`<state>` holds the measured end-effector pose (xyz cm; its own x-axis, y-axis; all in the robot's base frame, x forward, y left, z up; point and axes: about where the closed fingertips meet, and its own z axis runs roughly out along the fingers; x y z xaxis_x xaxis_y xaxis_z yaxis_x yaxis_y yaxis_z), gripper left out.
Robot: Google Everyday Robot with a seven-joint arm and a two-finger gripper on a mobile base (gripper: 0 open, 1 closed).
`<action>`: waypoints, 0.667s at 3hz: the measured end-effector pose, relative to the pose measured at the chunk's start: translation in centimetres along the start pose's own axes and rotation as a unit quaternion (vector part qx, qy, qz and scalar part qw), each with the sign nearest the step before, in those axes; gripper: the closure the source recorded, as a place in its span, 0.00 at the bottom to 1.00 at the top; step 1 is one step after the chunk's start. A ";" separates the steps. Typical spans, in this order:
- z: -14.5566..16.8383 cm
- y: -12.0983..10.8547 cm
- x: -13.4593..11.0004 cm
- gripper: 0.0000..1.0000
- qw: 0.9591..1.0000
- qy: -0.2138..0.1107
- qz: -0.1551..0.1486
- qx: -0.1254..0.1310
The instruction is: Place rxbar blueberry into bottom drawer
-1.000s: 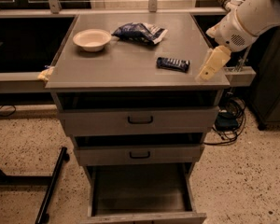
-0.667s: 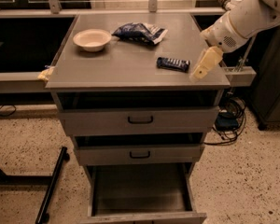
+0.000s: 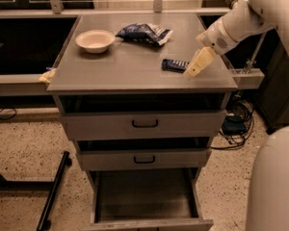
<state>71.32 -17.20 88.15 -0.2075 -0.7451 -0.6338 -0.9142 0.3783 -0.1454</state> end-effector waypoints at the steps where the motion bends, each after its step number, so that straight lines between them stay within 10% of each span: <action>1: 2.9 -2.2 -0.5 0.00 1.000 -0.019 0.021 -0.009; 2: 4.1 -2.4 -0.3 0.00 1.000 -0.015 0.018 -0.016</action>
Offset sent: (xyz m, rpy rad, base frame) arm 0.0513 0.0096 -0.0134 0.0746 0.0183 -0.0182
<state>74.94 -15.68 85.57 -0.2304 -0.7146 -0.6605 -0.9171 0.3865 -0.0982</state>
